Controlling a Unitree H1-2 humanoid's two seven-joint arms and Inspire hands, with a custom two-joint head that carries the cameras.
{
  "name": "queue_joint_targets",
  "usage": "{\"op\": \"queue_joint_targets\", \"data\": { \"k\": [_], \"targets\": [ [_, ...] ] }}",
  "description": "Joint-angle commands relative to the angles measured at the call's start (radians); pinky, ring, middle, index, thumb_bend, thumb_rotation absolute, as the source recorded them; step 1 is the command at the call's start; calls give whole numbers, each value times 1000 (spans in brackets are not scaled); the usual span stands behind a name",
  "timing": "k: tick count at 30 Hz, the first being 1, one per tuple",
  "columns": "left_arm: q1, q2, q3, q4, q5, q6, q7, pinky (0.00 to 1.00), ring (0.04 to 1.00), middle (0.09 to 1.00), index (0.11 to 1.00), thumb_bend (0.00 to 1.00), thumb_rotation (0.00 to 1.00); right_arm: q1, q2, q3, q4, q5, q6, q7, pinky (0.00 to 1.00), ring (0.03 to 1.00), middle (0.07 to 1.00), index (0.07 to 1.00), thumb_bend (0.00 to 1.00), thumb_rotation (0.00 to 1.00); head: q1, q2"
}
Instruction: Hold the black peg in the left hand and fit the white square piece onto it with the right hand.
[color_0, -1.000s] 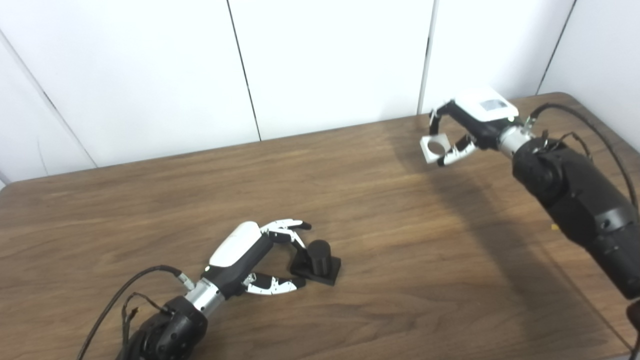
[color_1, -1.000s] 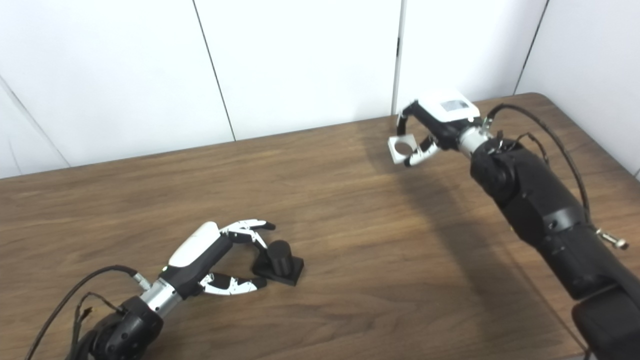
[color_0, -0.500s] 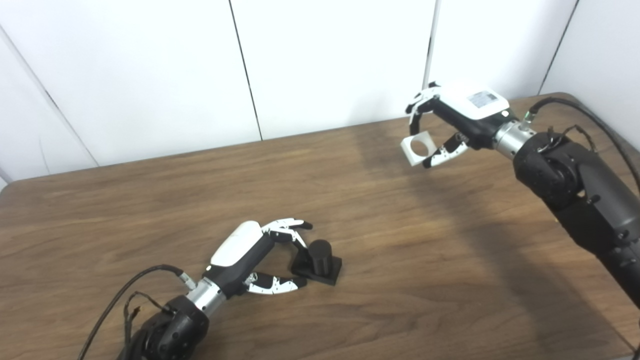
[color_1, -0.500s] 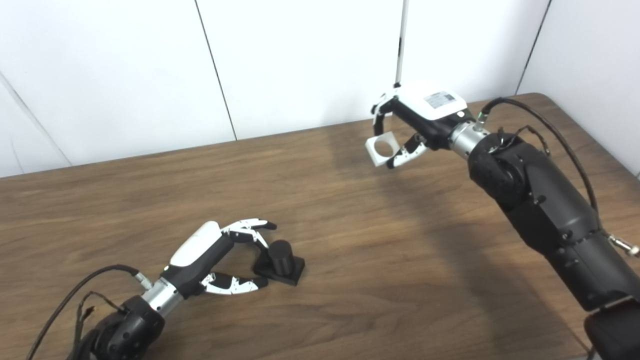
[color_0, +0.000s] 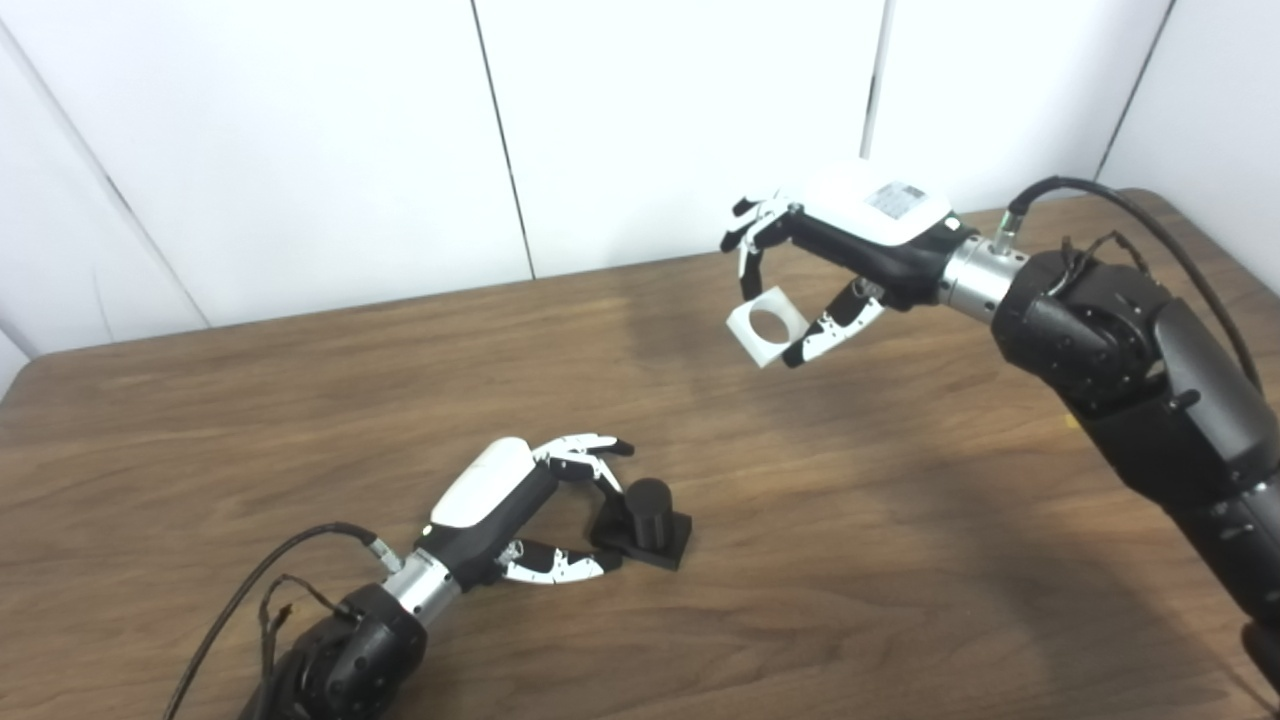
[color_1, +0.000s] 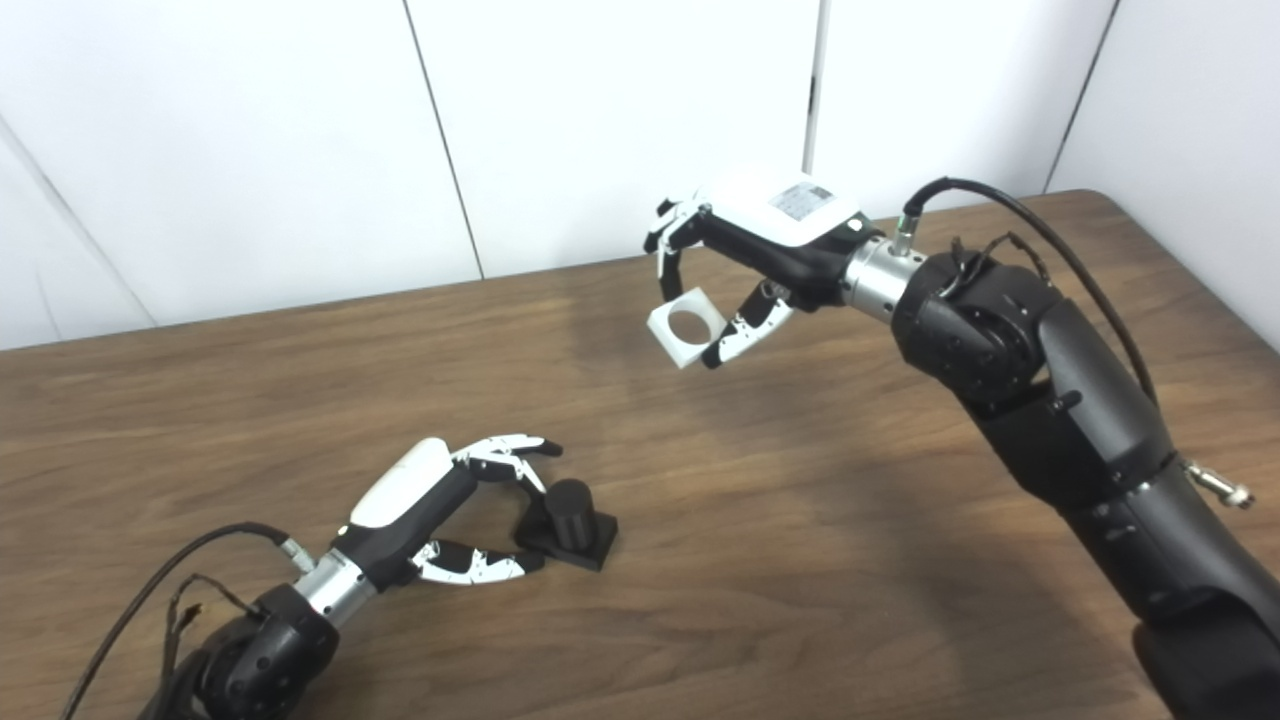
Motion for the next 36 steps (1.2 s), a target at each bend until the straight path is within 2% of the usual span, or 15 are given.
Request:
{"op": "queue_joint_targets", "data": {
  "k": [1,4,8,11,17,23,30,36],
  "targets": [
    [26,11,-31,52,54,57,-62,712,865,845,494,521,66,-59,3,-8,-42,29,2,16,731,862,777,479,518,141,2,2],
    [25,5,-30,56,54,61,-64,719,866,846,494,521,65,-63,22,0,-54,48,4,47,737,864,779,479,519,142,11,4],
    [25,-5,-28,52,58,73,-65,726,869,845,494,522,64,-63,40,12,-73,76,22,98,676,861,782,480,518,140,25,5],
    [23,-11,-27,58,57,72,-65,722,864,844,494,522,65,-54,53,20,-81,83,31,119,673,854,785,480,519,139,37,6],
    [20,-16,-26,57,57,78,-70,736,870,847,494,522,66,-48,79,36,-75,87,-8,126,694,845,782,479,519,142,54,10],
    [17,-24,-25,62,50,84,-72,745,870,845,494,522,64,-53,102,60,-93,85,16,155,729,853,786,480,520,142,96,14],
    [12,-38,-33,64,64,100,-70,741,874,847,494,522,66,-49,108,72,-89,92,-8,168,746,849,788,480,520,140,145,18],
    [6,-43,-39,67,78,100,-66,729,871,849,494,521,68,-50,111,84,-76,94,-27,171,739,848,788,479,519,141,157,20]
  ]
}}
